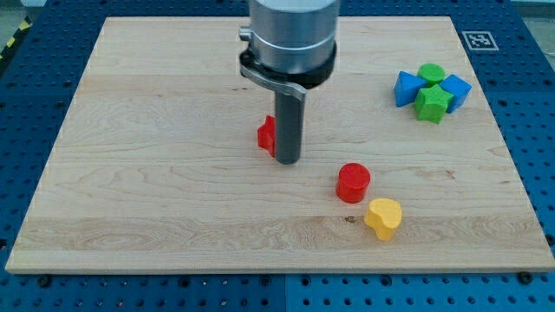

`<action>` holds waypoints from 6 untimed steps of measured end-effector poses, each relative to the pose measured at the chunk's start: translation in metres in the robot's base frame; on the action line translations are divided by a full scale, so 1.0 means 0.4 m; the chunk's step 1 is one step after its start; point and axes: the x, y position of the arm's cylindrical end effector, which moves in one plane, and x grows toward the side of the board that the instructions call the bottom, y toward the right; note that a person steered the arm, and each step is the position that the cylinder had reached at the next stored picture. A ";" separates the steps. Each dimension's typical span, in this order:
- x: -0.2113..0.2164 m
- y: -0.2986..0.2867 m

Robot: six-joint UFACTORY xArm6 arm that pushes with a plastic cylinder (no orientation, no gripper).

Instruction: Push the red star into the yellow hexagon

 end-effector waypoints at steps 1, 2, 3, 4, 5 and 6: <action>-0.040 -0.021; -0.058 -0.055; -0.058 -0.193; -0.105 -0.302; -0.137 -0.285; -0.137 -0.223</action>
